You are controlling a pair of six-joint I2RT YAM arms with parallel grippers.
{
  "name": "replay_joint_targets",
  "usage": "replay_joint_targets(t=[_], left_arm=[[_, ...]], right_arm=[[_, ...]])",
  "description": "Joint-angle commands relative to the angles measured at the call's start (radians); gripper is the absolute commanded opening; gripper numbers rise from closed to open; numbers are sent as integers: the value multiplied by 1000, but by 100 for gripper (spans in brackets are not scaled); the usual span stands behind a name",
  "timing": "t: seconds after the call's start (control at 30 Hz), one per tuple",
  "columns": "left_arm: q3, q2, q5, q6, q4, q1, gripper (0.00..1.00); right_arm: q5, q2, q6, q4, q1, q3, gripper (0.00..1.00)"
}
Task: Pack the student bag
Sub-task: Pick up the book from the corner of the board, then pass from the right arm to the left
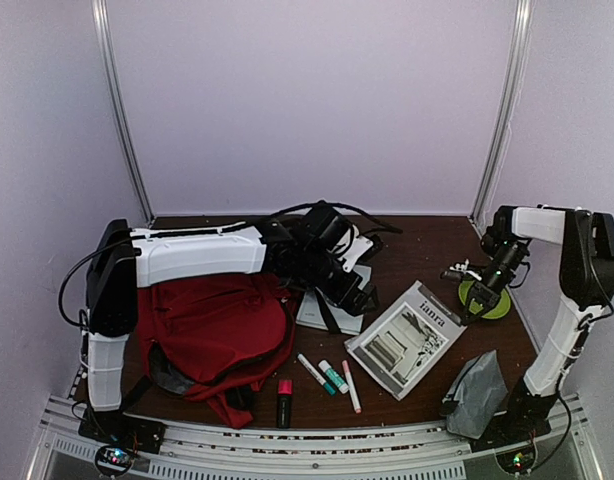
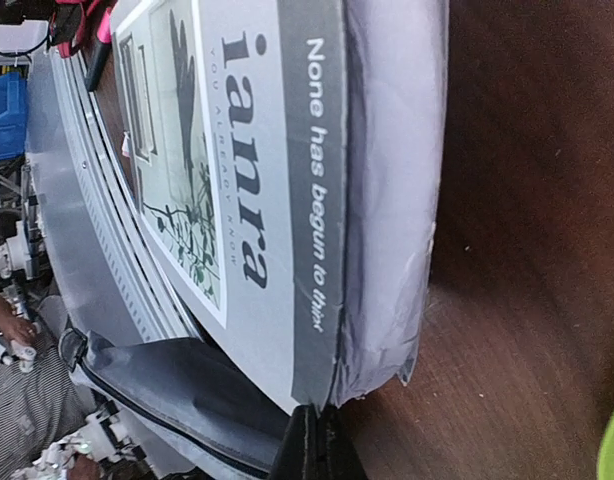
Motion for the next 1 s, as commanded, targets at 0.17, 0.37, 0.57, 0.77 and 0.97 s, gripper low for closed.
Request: replay_joint_targets(t=[0.17, 0.37, 0.57, 0.77, 0.97], left_arm=[[34, -13, 111, 10, 159, 18, 95], [-6, -10, 172, 29, 290, 25, 95], [-22, 28, 236, 22, 397, 25, 91], [-7, 57, 354, -13, 450, 25, 80], [28, 86, 402, -27, 414, 25, 62]], right_arm=[[-83, -230, -75, 60, 46, 28, 0], [78, -430, -47, 242, 160, -69, 0], [124, -507, -35, 289, 214, -75, 0], [127, -514, -14, 301, 237, -60, 0], [135, -527, 0, 320, 257, -57, 0]])
